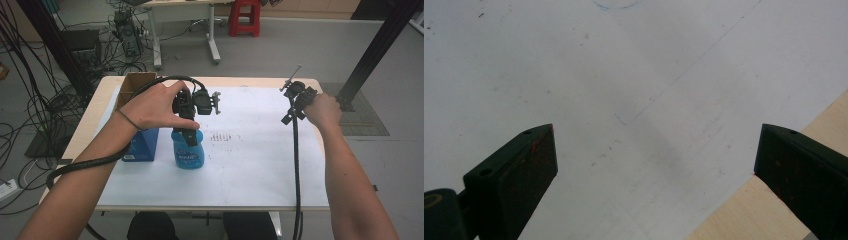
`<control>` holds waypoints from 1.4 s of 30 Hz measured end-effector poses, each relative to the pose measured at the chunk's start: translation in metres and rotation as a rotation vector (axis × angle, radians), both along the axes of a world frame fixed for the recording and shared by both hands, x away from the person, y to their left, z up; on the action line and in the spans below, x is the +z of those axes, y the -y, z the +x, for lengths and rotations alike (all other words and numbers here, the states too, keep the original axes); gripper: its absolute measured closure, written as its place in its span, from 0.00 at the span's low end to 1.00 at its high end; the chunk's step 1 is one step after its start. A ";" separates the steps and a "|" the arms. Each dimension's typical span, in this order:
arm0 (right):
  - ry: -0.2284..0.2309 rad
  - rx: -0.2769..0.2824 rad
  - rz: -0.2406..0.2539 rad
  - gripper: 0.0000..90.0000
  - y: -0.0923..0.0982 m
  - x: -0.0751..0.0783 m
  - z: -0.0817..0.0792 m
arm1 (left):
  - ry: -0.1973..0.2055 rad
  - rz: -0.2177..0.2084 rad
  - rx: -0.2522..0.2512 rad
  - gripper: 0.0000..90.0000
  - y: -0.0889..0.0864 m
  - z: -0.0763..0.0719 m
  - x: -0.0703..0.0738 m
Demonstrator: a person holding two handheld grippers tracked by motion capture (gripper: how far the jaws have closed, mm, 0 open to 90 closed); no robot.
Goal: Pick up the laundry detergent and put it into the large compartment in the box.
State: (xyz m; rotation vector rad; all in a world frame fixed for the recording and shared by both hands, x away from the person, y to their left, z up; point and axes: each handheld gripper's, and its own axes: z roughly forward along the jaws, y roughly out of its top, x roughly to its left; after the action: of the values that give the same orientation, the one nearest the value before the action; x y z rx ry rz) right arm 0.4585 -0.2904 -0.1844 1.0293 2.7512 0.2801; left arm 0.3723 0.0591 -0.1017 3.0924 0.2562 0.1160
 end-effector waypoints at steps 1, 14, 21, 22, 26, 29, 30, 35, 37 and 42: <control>0.000 -0.001 0.000 0.04 0.000 0.000 0.000 | -0.003 0.000 -0.001 0.07 0.000 0.001 -0.002; -0.003 -0.001 -0.001 0.04 0.000 -0.004 0.001 | 0.001 0.062 -0.006 0.07 0.004 0.006 -0.021; -0.013 -0.003 -0.003 0.04 0.000 -0.009 0.002 | 0.022 0.069 -0.004 0.07 0.001 0.004 -0.031; -0.013 -0.003 -0.002 0.04 0.000 -0.009 0.002 | 0.022 0.070 -0.004 0.07 0.001 0.004 -0.032; -0.011 0.000 -0.002 0.04 -0.001 -0.009 0.002 | 0.026 0.075 -0.006 0.07 0.003 0.004 -0.037; -0.012 0.001 -0.002 0.04 -0.001 -0.009 0.002 | 0.024 0.076 -0.010 0.07 0.004 0.004 -0.039; -0.012 0.001 -0.001 0.04 -0.001 -0.009 0.002 | 0.026 0.075 -0.009 0.07 0.004 0.003 -0.040; -0.010 0.000 -0.004 0.04 -0.001 -0.009 0.002 | 0.039 0.076 -0.008 0.07 0.003 0.001 -0.042; -0.012 -0.003 -0.002 0.04 -0.001 -0.009 0.002 | 0.035 0.071 -0.007 0.07 0.003 0.002 -0.042; -0.011 0.000 -0.005 0.04 -0.001 -0.008 0.002 | 0.032 0.074 -0.001 0.07 0.002 0.003 -0.041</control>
State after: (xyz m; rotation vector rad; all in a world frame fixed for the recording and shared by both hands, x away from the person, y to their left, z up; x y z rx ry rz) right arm 0.4603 -0.2896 -0.1928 1.0322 2.7605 0.2689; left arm 0.3750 0.0566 -0.1430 3.1608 0.2557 0.1781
